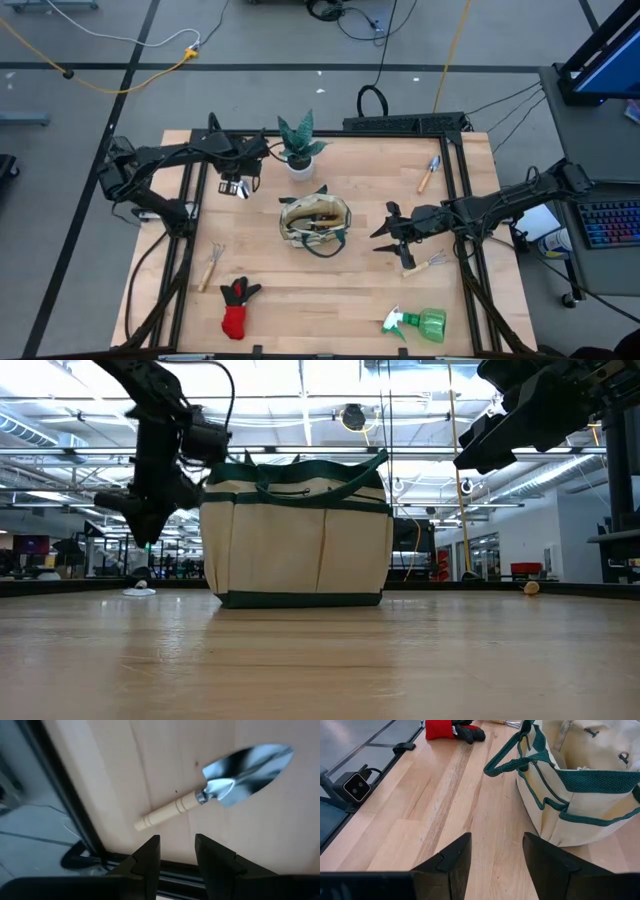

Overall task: Pick & Place Garden tools in Gardening bag
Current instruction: Put the left trowel into the gardening bag

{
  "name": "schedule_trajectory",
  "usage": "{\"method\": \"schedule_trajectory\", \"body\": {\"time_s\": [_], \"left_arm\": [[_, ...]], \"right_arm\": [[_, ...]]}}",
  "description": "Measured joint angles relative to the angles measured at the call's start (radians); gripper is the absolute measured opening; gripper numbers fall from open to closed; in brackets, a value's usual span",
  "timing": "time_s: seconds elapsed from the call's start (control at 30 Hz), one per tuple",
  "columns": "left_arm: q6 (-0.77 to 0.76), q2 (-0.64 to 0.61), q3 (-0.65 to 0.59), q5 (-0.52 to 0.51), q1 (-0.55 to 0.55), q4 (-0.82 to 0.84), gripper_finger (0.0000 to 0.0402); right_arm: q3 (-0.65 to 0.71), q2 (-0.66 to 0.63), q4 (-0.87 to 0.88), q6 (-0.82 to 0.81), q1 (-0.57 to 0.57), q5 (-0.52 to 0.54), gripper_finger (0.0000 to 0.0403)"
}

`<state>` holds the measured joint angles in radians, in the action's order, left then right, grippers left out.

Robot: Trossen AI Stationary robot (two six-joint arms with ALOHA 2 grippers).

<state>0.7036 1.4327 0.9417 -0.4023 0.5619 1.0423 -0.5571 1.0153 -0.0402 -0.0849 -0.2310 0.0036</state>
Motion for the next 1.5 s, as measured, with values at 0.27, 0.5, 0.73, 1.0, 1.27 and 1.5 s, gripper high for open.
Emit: {"method": "schedule_trajectory", "body": {"time_s": [0.27, 0.5, 0.73, 1.0, 1.27, 1.5], "left_arm": [[-0.046, -0.151, 0.0, -0.102, -0.058, 0.009, 0.0129], [-0.193, -0.209, 0.0, -0.061, 0.045, 0.066, 0.0129], [-0.205, -0.196, 0.0, -0.016, 0.167, 0.089, 0.0129], [-0.166, -0.106, 0.0, -0.016, 0.236, 0.122, 0.0129], [-0.074, 0.014, 0.0, -0.047, 0.249, 0.108, 0.0129], [0.042, 0.057, 0.0, -0.051, 0.246, 0.052, 0.0129]], "right_arm": [[0.0, 0.0, 0.0, 0.0, 0.0, 0.0, 0.0169], [0.0, 0.0, 0.0, -0.033, 0.0, 0.0, 0.0169], [0.0, 0.0, -0.001, -0.034, 0.0, 0.0, 0.0169], [0.0, 0.0, 0.0, -0.034, 0.0, 0.0, 0.0169], [0.0, 0.0, -0.001, -0.034, 0.0, 0.0, 0.0169], [0.0, 0.0, -0.001, -0.034, 0.0, 0.0, 0.0169]]}}
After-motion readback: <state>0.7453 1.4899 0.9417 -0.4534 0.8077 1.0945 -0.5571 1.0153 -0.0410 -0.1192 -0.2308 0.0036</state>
